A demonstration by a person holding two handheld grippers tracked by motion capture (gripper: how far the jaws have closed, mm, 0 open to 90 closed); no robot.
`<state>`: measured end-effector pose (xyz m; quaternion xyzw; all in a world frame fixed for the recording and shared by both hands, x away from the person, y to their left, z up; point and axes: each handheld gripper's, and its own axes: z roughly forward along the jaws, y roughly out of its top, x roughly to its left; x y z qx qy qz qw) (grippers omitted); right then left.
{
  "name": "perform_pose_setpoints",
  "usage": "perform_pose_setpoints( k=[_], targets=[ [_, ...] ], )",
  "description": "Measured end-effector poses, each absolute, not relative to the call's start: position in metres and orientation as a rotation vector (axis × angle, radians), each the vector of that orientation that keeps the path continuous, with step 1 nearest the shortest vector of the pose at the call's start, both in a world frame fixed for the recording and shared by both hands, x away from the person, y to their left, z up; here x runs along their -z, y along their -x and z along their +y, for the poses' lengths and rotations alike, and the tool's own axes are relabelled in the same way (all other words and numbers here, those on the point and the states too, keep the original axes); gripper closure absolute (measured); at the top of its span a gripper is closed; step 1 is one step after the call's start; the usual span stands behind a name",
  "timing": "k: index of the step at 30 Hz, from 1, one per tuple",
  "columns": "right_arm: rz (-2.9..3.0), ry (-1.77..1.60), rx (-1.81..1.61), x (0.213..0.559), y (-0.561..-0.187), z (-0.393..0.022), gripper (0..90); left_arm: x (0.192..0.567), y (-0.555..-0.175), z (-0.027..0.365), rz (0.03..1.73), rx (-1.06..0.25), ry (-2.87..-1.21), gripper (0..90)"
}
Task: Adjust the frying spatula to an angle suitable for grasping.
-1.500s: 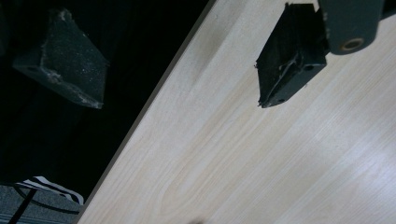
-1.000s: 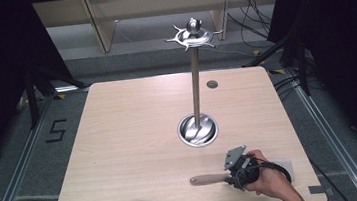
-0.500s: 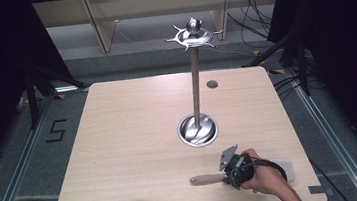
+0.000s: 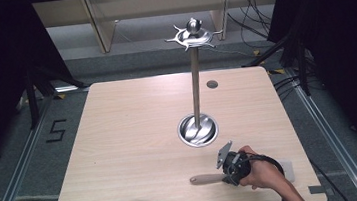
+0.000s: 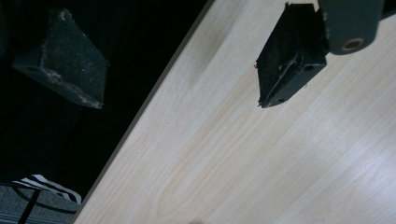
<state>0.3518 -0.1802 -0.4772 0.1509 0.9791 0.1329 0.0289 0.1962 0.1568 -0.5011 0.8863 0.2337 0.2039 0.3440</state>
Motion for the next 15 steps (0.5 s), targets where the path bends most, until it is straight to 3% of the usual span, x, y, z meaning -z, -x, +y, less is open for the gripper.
perform_pose_setpoints(
  k=[8, 11, 15],
  targets=[
    [3.06, -0.476, -0.23, 0.474, -0.357, -0.174, 70.3, 0.5, -0.197, 0.158, 0.594, -0.534, -2.324, 15.6],
    [3.075, -0.312, -0.207, 0.475, -0.364, -0.17, 71.4, 0.5, -0.196, 0.157, 0.589, -0.537, -2.323, 15.6],
    [3.078, -0.405, -0.14, 0.473, -0.362, -0.166, 73.1, 0.498, -0.196, 0.158, 0.588, -0.553, -2.316, 15.7]
  ],
)
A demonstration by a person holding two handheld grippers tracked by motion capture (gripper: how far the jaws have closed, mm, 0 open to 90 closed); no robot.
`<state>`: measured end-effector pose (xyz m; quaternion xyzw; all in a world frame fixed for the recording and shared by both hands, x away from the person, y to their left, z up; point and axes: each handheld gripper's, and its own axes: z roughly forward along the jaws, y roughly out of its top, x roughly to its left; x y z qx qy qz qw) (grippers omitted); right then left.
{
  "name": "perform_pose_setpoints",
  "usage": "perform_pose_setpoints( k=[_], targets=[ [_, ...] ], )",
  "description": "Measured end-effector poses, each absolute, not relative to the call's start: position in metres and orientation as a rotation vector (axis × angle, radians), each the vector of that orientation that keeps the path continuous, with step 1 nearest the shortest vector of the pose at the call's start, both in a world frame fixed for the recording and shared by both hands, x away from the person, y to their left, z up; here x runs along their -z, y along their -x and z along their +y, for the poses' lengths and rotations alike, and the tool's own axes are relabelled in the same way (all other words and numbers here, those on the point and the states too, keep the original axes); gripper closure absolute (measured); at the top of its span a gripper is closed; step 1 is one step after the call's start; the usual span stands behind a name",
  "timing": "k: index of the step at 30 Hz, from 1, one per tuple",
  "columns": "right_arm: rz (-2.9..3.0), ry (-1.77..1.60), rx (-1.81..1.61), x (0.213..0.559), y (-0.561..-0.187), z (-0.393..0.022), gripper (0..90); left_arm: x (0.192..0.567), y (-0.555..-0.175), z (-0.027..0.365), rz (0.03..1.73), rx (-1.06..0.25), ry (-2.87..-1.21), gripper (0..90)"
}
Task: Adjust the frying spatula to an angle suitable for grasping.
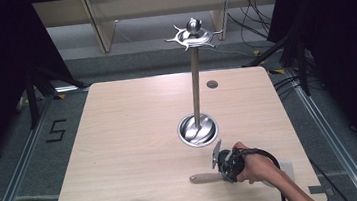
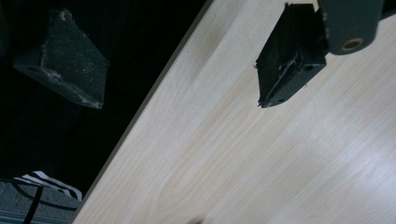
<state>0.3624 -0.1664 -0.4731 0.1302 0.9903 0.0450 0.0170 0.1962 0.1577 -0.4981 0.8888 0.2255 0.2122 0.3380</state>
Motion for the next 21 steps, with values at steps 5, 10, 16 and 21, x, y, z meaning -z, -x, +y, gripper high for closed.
perform_pose_setpoints(
  k=[5, 10, 16, 21],
  targets=[
    [3.069, -0.394, -0.142, 0.473, -0.364, -0.167, 76.1, 0.499, -0.196, 0.158, 0.595, -0.554, -2.31, 15.7],
    [3.056, -0.298, -0.195, 0.475, -0.369, -0.171, 76.2, 0.499, -0.196, 0.157, 0.6, -0.544, -2.299, 15.7],
    [2.991, -0.413, -0.314, 0.463, -0.366, -0.181, 76.3, 0.499, -0.196, 0.157, 0.603, -0.54, -2.297, 15.7],
    [2.939, -0.457, -0.458, 0.452, -0.364, -0.191, 76.3, 0.5, -0.197, 0.157, 0.597, -0.533, -2.31, 15.7]
  ],
)
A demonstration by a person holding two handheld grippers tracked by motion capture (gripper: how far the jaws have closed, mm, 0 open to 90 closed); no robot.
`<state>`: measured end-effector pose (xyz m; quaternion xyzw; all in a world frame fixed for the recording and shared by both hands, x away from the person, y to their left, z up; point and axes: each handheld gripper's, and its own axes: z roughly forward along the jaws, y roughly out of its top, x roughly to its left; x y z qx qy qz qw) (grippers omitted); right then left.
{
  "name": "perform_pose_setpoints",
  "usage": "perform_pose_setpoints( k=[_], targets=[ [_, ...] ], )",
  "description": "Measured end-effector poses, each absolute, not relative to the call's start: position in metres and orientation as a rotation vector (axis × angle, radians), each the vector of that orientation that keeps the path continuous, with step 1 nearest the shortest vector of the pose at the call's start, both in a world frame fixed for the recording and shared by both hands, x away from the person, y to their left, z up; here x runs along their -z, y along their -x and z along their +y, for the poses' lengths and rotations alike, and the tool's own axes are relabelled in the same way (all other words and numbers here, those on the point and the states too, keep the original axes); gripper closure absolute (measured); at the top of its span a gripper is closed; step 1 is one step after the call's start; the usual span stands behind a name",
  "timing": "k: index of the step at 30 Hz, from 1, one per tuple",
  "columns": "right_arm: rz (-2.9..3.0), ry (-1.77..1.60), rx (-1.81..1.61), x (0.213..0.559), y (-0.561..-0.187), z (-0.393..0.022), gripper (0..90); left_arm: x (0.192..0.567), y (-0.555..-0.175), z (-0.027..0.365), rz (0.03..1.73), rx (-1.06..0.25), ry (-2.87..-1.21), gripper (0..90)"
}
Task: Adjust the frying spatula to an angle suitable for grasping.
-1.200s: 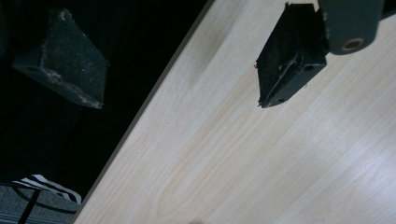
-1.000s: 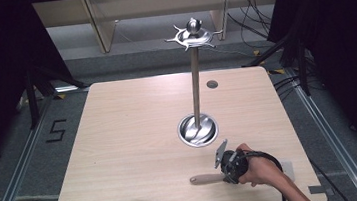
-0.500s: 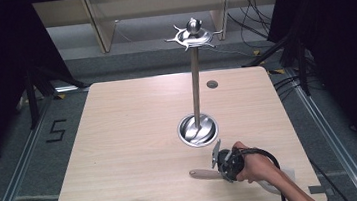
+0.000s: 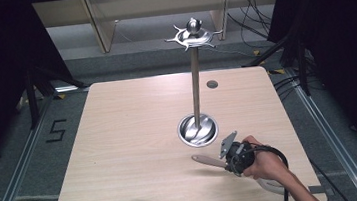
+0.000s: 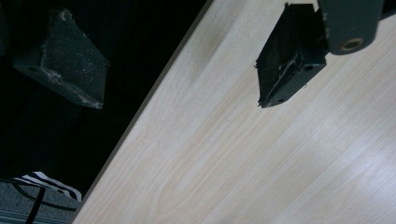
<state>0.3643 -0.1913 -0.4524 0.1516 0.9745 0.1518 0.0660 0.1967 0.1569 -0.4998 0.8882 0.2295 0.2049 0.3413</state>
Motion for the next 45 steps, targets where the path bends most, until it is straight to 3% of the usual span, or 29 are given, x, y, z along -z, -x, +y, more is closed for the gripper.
perform_pose_setpoints(
  k=[28, 45],
  targets=[
    [2.515, -0.647, -0.959, 0.392, -0.341, -0.253, 76.4, 0.5, -0.197, 0.157, 0.599, -0.563, -2.313, 15.7],
    [2.349, -0.714, -1.156, 0.382, -0.348, -0.262, 76.4, 0.5, -0.197, 0.157, 0.599, -0.554, -2.317, 15.7]
  ],
)
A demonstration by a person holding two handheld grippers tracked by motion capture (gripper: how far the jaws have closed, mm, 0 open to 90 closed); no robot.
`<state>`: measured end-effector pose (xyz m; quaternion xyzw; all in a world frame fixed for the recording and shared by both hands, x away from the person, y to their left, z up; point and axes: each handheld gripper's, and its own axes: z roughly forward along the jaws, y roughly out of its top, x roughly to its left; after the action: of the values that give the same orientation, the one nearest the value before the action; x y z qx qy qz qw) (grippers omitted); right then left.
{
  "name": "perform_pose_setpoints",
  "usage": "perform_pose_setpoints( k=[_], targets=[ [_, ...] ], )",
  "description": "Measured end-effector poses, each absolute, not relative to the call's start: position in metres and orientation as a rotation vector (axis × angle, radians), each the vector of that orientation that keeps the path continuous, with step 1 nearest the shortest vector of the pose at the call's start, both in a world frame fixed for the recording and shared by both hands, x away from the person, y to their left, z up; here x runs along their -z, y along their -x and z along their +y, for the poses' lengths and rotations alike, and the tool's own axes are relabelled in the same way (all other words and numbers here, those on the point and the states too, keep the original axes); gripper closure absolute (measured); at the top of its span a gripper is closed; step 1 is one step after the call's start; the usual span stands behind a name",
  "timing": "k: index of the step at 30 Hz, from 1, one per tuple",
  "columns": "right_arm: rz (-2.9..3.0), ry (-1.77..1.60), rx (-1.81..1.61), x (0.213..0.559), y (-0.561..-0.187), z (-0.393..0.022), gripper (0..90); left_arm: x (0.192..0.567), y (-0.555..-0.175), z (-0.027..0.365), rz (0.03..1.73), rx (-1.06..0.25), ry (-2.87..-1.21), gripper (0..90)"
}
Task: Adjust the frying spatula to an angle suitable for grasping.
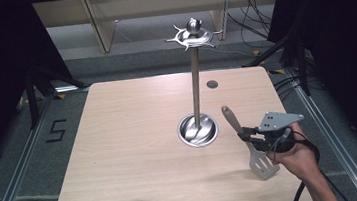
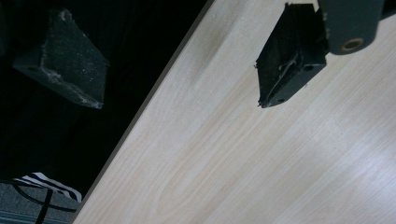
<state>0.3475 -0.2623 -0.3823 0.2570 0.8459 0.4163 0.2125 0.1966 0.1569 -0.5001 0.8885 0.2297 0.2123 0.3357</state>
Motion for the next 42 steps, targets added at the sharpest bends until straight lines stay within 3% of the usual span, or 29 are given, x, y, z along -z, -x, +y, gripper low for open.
perform_pose_setpoints(
  k=[19, 42],
  targets=[
    [2.231, -0.721, -1.467, 0.363, -0.362, -0.251, 76.5, 0.5, -0.197, 0.157, 0.603, -0.546, -2.313, 15.7],
    [2.157, -0.705, -1.564, 0.308, -0.392, -0.234, 76.5, 0.5, -0.197, 0.158, 0.597, -0.526, -2.32, 15.6]
  ],
)
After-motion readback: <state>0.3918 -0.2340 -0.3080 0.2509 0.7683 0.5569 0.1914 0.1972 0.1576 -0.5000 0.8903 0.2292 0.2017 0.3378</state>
